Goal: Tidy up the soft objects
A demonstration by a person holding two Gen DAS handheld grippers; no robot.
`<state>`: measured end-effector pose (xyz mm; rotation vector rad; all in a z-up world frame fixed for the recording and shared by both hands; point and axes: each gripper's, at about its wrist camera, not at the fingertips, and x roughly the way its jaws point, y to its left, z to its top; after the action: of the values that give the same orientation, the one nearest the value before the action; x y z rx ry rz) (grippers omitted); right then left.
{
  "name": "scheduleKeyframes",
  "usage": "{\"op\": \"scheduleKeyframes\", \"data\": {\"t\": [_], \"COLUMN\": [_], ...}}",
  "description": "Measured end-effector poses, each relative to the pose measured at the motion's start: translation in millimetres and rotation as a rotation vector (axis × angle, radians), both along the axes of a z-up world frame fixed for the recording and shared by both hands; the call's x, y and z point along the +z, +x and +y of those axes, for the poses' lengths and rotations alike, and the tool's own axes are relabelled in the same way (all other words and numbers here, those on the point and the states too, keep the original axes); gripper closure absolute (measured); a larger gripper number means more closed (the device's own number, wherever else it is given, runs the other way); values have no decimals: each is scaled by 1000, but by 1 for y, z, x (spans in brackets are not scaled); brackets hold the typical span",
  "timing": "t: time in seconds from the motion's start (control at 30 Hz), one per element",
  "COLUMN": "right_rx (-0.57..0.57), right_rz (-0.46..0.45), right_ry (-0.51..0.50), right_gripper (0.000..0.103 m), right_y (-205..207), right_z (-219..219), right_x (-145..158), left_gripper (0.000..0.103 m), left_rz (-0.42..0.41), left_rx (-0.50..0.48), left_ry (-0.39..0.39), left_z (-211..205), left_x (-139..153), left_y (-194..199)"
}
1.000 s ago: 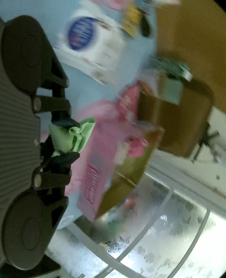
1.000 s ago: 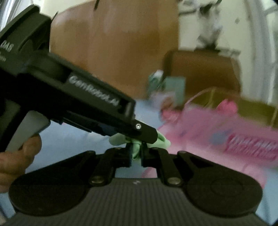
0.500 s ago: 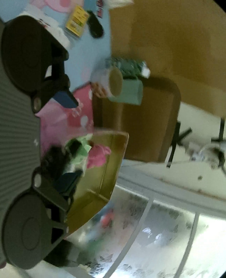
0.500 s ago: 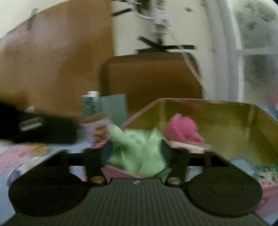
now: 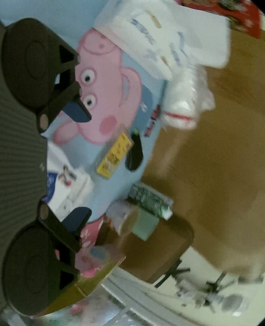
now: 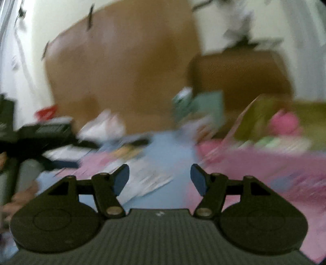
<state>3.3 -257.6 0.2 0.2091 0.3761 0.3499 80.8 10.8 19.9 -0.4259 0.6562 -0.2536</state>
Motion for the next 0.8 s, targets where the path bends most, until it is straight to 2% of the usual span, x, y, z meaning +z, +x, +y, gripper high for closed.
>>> {"op": "scheduleKeyframes", "data": {"t": [0.03, 0.1, 0.17, 0.2, 0.23, 0.33, 0.43, 0.53, 0.6, 0.67, 0.7, 0.8], "right_rx": [35, 100, 141, 136, 152, 122, 99, 78, 51, 5, -18, -40], "right_rz": [42, 127, 188, 172, 180, 180, 155, 136, 115, 73, 49, 9], "right_ry": [12, 33, 19, 2, 7, -15, -25, -54, -73, -117, -150, -193], "right_gripper": [35, 38, 53, 57, 66, 65, 63, 62, 62, 61, 60, 40], "right_y": [4, 13, 20, 18, 18, 11, -19, -44, -62, -76, -81, -89], "right_z": [8, 21, 33, 35, 35, 27, 1, -18, -30, -37, -39, -44], "right_x": [-3, -9, -14, -14, -13, -9, -7, -14, -16, -15, -14, -13], "left_gripper": [14, 36, 55, 59, 59, 59, 56, 45, 39, 26, 24, 18], "left_rz": [12, 39, 25, 28, 25, 28, 17, 26, 0, -47, -60, -64], "left_rx": [0, -47, -91, -135, -156, -216, -324, -425, -465, -462, -457, -440], "left_ry": [5, 14, 52, 63, 73, 99, 77, 69, 104, 160, 172, 168], "left_z": [2, -1, -14, -20, -27, -44, -58, -77, -94, -107, -111, -115], "left_x": [-4, -15, -18, -19, -18, -14, -14, -16, -13, -8, -5, 4], "left_y": [1, 2, -5, -10, -16, -41, -64, -77, -83, -88, -89, -82]}}
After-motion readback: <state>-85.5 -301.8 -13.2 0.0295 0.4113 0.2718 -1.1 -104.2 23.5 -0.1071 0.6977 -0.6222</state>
